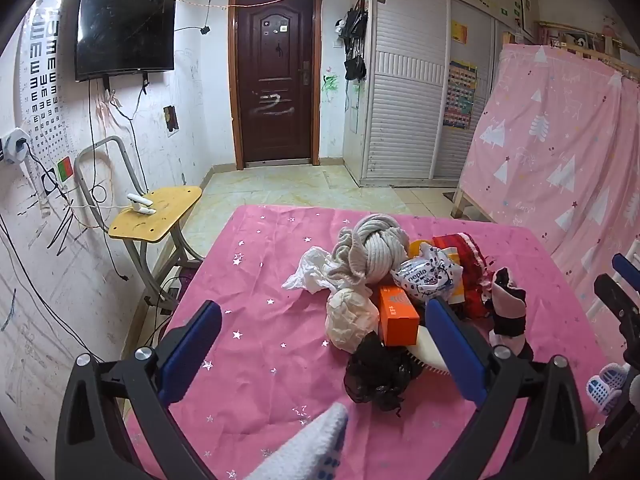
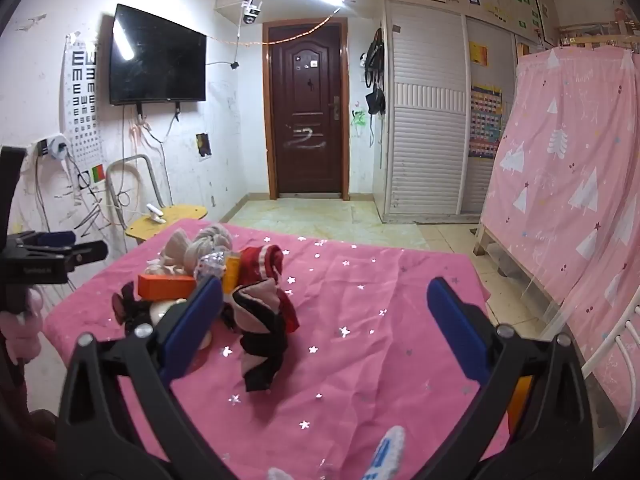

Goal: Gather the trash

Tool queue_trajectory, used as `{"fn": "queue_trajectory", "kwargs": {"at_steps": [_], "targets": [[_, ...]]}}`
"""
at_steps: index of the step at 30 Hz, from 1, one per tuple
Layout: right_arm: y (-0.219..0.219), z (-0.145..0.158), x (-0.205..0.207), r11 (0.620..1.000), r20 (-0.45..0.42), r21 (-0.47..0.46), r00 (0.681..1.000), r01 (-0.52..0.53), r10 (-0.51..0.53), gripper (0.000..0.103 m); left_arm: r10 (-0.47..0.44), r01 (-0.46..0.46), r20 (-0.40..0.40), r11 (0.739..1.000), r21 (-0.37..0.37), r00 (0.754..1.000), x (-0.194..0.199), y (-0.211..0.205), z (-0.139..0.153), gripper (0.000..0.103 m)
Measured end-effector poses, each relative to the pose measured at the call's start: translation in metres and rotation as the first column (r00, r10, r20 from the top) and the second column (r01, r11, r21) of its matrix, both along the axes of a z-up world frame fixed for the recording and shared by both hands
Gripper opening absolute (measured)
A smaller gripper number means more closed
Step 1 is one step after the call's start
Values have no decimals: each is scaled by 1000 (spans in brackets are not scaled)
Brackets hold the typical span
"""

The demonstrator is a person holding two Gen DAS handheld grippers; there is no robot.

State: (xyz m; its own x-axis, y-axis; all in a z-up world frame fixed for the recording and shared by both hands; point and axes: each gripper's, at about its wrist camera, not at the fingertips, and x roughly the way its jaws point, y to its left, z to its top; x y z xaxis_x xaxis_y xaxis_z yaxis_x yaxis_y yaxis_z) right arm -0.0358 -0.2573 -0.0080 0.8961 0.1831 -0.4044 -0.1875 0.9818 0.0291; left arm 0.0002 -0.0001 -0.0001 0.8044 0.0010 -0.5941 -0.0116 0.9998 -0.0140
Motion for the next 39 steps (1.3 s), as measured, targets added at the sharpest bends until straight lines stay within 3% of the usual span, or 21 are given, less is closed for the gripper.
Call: {"fn": "queue_trajectory", "kwargs": {"at_steps": [39], "targets": [[-1,2,-2,1000,10,2,1000,5,-5,98,0,0,5,1000,-2,1000,-1,-2,2,94]]}}
